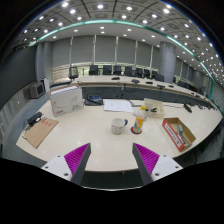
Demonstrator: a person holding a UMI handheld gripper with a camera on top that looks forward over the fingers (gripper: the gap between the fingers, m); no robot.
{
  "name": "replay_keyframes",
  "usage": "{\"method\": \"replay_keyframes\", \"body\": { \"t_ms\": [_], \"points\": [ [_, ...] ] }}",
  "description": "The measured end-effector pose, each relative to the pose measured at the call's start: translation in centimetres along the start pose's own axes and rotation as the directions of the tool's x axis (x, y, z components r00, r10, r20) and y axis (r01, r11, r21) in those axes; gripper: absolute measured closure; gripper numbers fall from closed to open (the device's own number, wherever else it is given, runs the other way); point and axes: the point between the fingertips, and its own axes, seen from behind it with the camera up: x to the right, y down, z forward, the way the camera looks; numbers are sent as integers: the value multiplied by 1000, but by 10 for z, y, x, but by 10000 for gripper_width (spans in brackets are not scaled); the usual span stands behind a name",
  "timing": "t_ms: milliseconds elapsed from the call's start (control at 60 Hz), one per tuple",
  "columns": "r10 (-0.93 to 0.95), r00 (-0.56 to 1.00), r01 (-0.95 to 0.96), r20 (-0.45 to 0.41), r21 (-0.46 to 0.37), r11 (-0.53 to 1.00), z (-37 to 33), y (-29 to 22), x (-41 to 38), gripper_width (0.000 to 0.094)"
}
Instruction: Pour water
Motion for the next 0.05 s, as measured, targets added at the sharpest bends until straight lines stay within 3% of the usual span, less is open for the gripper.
{"method": "replay_keyframes", "body": {
  "t_ms": [50],
  "points": [
    [-10,1000,10,-6,1,1000,-3,1,-2,76]
  ]
}}
